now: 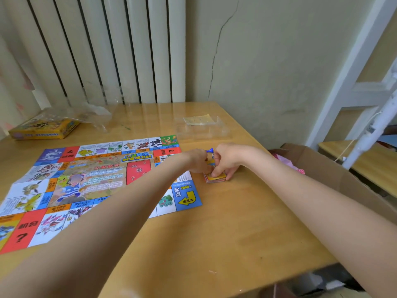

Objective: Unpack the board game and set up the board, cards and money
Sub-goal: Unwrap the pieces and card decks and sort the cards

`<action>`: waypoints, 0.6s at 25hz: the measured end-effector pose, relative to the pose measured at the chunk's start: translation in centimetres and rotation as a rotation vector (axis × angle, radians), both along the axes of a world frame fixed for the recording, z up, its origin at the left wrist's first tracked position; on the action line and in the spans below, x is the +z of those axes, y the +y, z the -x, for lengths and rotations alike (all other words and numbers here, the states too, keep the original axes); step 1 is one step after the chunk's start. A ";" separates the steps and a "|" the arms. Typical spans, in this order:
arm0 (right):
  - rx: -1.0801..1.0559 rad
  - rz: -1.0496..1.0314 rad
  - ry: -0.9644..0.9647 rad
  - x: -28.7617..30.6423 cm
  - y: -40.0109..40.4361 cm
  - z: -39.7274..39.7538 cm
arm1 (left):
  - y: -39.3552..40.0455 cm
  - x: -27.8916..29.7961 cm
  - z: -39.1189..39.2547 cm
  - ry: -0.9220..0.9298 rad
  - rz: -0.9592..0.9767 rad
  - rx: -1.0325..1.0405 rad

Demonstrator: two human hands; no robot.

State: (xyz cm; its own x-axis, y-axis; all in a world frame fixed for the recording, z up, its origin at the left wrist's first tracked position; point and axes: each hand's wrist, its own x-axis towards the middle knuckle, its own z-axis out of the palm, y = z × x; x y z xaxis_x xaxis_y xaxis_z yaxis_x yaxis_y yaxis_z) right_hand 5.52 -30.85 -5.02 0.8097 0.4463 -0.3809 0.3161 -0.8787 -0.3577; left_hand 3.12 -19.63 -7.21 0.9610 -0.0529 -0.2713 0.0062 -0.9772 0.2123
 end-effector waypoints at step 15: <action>-0.040 -0.055 0.097 -0.3 0.2 -0.3 | 0.5 0.4 -0.8 0.030 0.140 0.058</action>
